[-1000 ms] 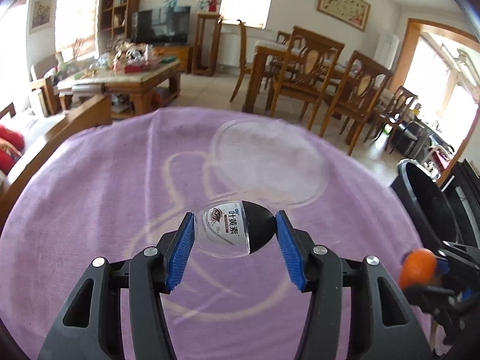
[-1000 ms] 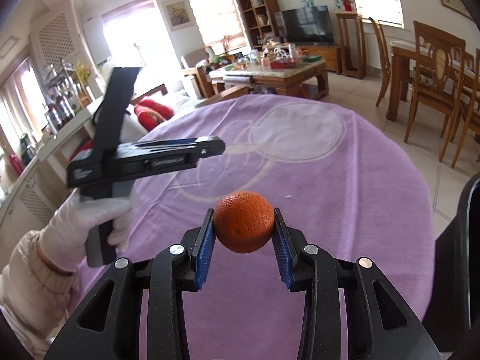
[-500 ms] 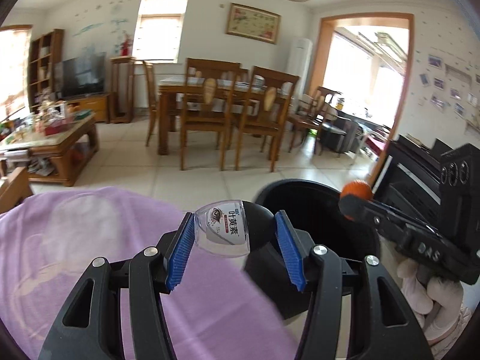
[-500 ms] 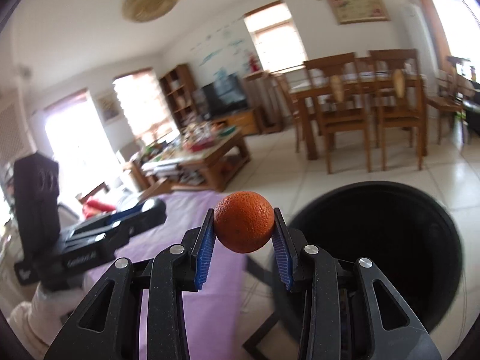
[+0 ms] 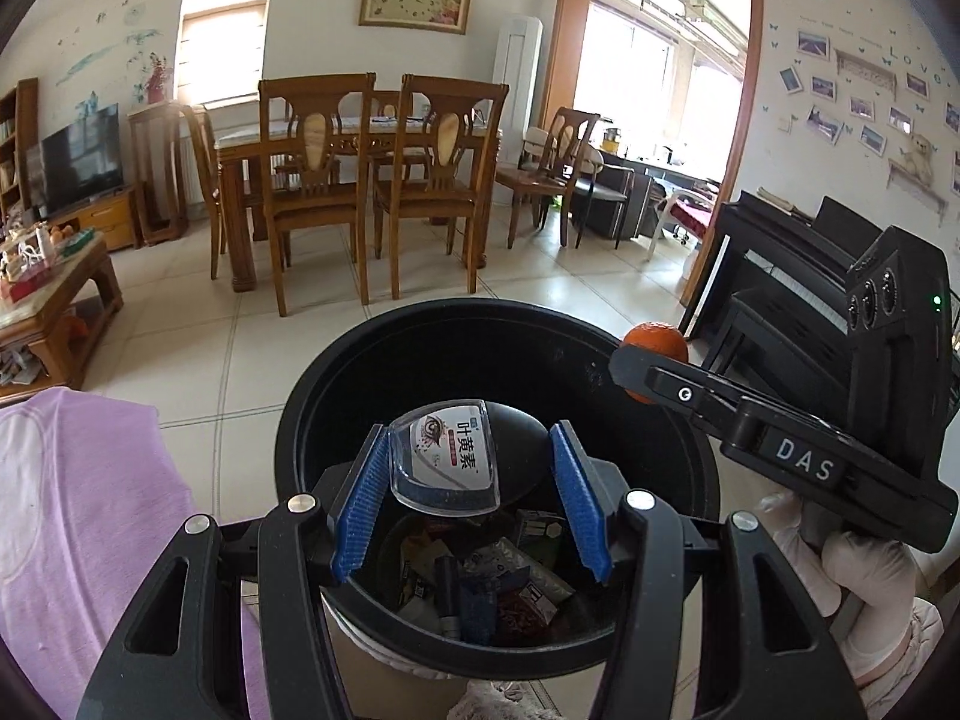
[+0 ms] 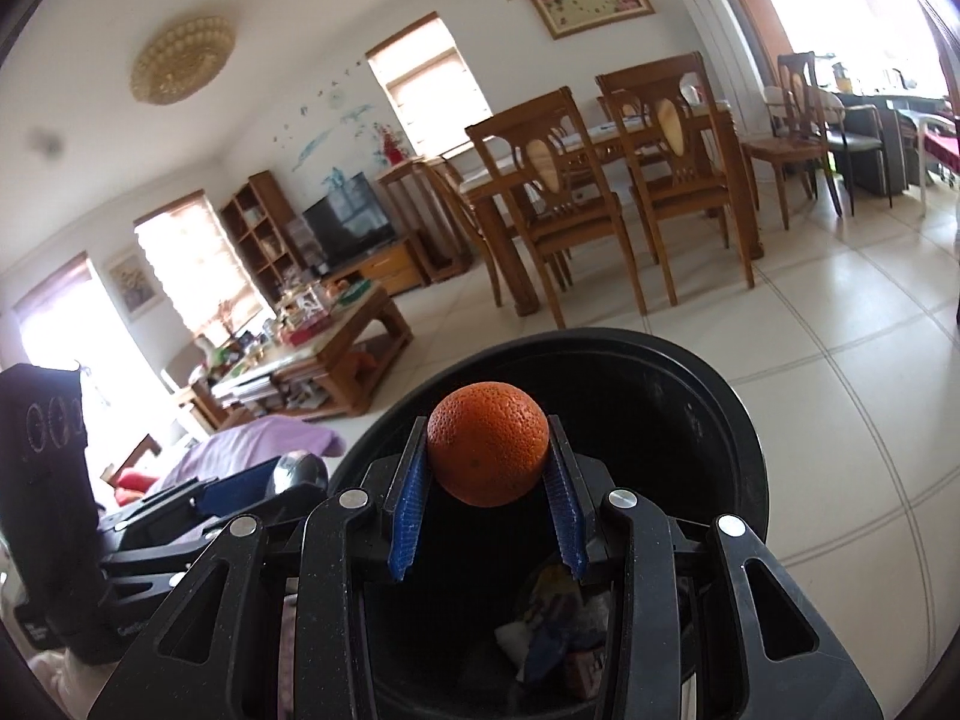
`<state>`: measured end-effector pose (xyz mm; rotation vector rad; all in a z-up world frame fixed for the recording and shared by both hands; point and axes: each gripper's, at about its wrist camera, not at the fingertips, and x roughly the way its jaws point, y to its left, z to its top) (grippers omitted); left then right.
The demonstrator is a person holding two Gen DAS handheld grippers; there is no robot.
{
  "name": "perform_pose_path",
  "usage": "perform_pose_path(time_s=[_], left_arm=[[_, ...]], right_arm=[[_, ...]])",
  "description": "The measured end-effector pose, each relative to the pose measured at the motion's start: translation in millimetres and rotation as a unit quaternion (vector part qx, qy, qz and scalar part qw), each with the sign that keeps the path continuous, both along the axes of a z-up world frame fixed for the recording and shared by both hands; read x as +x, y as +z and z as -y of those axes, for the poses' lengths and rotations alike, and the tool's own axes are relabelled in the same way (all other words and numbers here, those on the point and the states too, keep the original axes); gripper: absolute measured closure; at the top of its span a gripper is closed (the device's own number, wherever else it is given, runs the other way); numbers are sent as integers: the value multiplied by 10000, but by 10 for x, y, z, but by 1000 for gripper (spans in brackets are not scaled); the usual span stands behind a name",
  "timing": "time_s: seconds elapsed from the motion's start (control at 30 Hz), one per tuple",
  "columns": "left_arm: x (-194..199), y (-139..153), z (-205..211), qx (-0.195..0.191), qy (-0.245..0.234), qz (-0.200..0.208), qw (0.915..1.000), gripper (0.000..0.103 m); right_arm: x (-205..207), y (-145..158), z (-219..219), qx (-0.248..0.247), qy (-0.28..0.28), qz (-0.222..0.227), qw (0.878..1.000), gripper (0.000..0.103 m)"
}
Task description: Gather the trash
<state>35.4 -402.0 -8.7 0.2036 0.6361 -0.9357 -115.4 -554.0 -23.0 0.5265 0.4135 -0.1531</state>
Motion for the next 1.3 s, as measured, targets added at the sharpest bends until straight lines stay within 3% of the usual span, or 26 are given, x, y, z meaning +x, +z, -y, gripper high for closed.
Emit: perform_pose_path(time_s=[0.57, 0.63, 0.7, 0.77, 1.0, 1.03, 1.3], left_arm=[[44, -151, 239, 322, -231, -74, 9992, 48], [17, -142, 244, 375, -249, 17, 9990, 48], [-32, -138, 243, 409, -264, 108, 9988, 45], [-75, -90, 203, 394, -253, 243, 9986, 27], [-202, 71, -12, 247, -257, 424, 9985, 11], [-220, 87, -42, 227, -246, 439, 9985, 5], [-212, 255, -780, 41, 86, 383, 9992, 5]], right_arm=[[238, -207, 105, 259, -128, -301, 9991, 64], [228, -181, 90, 265, -192, -308, 9990, 56], [198, -151, 70, 205, -304, -295, 9989, 41], [177, -108, 54, 203, -347, -251, 9989, 38], [70, 48, -56, 98, -488, -115, 9987, 30], [64, 77, -92, 76, -492, -95, 9987, 27], [124, 315, -595, -111, -298, 40, 9995, 14]])
